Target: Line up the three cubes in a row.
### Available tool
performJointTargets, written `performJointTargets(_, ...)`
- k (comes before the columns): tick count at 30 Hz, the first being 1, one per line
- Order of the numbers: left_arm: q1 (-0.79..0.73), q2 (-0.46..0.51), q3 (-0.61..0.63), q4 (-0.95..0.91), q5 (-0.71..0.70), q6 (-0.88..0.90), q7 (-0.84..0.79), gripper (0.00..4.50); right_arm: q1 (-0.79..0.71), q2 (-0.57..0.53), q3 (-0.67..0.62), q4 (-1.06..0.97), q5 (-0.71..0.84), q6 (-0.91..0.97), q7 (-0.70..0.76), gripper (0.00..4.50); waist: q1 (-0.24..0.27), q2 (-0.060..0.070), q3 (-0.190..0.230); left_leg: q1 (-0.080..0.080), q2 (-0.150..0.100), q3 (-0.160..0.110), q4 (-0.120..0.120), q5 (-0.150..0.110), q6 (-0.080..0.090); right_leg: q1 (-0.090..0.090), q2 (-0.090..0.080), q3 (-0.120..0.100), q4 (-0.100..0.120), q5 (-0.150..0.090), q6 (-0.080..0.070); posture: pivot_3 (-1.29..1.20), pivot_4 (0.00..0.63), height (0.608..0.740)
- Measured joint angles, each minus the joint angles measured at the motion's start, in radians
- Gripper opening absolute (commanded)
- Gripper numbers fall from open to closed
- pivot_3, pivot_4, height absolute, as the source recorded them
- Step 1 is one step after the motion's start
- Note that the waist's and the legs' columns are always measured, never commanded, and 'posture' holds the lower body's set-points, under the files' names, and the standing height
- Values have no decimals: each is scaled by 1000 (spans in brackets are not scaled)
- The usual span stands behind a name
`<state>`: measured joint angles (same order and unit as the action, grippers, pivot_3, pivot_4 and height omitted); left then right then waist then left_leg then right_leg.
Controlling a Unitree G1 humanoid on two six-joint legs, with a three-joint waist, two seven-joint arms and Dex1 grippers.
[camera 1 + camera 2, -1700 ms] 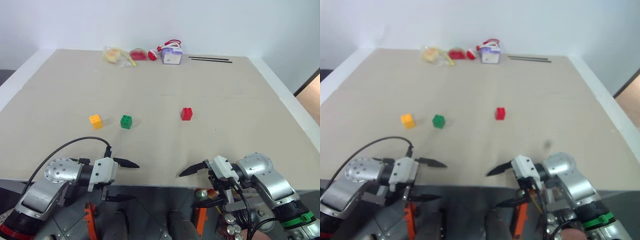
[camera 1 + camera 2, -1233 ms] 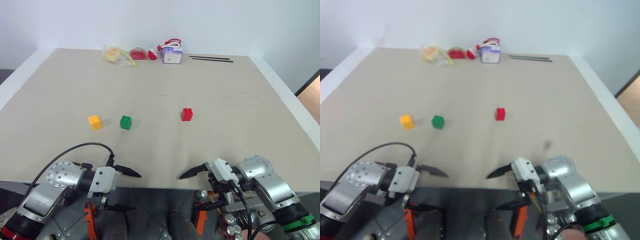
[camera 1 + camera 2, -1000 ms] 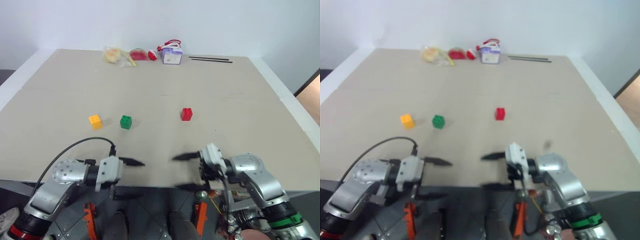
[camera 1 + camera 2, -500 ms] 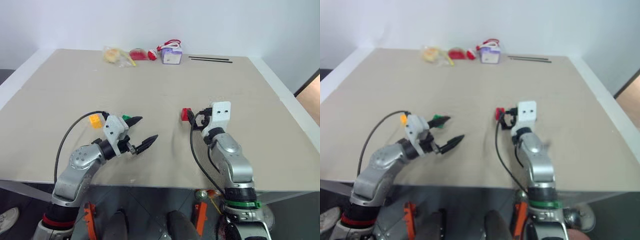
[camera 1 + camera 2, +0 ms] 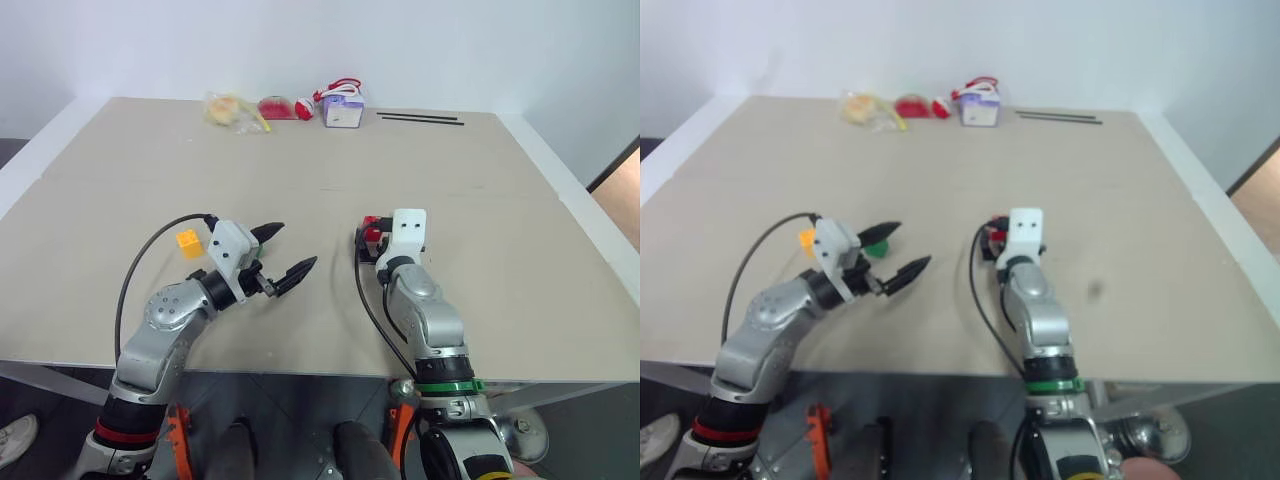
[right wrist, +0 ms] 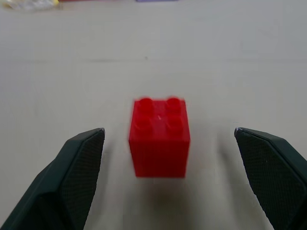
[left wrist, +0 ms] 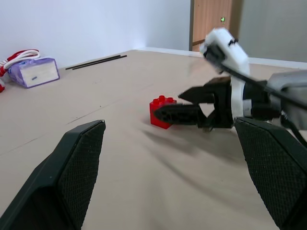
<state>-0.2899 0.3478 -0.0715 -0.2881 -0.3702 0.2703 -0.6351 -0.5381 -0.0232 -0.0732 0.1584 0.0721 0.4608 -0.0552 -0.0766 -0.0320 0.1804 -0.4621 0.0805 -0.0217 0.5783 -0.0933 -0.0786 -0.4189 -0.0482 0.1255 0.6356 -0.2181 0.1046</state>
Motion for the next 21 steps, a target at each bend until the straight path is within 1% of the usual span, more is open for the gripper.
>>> performJointTargets(1,-3,-1,0,1,0,0,1,4500,-11,5,-4,29,0,-12,-6,3979,0,0,0,0,0,0,0,0,0,0,0,0,0,0,0,0,150,738)
performJointTargets(2,-7,-4,0,2,0,0,1,4500,-24,8,-6,53,0,-22,-13,3808,-1,0,0,0,0,0,0,0,0,0,0,0,0,0,0,0,150,738)
performJointTargets(3,-10,-6,0,2,0,0,1,4500,-34,8,-8,70,0,-32,-15,3506,-1,0,0,0,0,0,0,0,0,0,0,0,0,0,0,0,150,738)
performJointTargets(6,-14,-7,0,3,0,0,1,4500,-68,11,-14,119,1,-70,-16,2509,-1,0,0,0,0,0,0,0,0,0,0,0,0,0,0,0,150,738)
performJointTargets(8,-14,-8,0,4,0,0,1,4500,-75,13,-17,135,1,-88,-16,1751,-2,0,0,0,0,0,0,0,0,0,0,0,0,0,1,0,150,738)
performJointTargets(9,-15,-10,1,4,0,0,1,4500,-79,13,-17,145,0,-95,-17,1435,-2,0,0,0,0,0,-1,0,0,0,0,0,0,0,1,0,150,738)
performJointTargets(10,-15,-11,1,4,0,0,2,4500,-81,14,-18,150,1,-101,-18,1250,-2,0,0,0,0,0,-1,0,0,0,0,0,0,0,1,0,150,738)
performJointTargets(15,-24,-15,1,5,0,0,3,4500,-85,11,-17,160,1,-111,-13,1254,-2,0,0,0,0,0,-1,0,0,-1,0,0,0,0,1,0,150,738)
performJointTargets(17,-23,-14,0,4,-1,0,-2,4500,-85,-7,-14,159,8,-109,29,1254,-2,0,0,-1,0,0,-1,0,0,-1,0,0,0,0,1,0,150,738)
performJointTargets(19,-18,2,-1,-1,-6,3,-21,4500,-84,-64,-4,150,43,-98,145,1254,-2,0,0,-1,0,0,-1,0,0,-1,0,0,0,0,1,0,150,738)
performJointTargets(21,4,43,-2,-13,-14,11,-60,4500,-84,-161,33,127,85,-97,325,1254,-2,1,1,-1,0,0,-2,0,0,-1,0,1,0,-1,1,0,150,738)
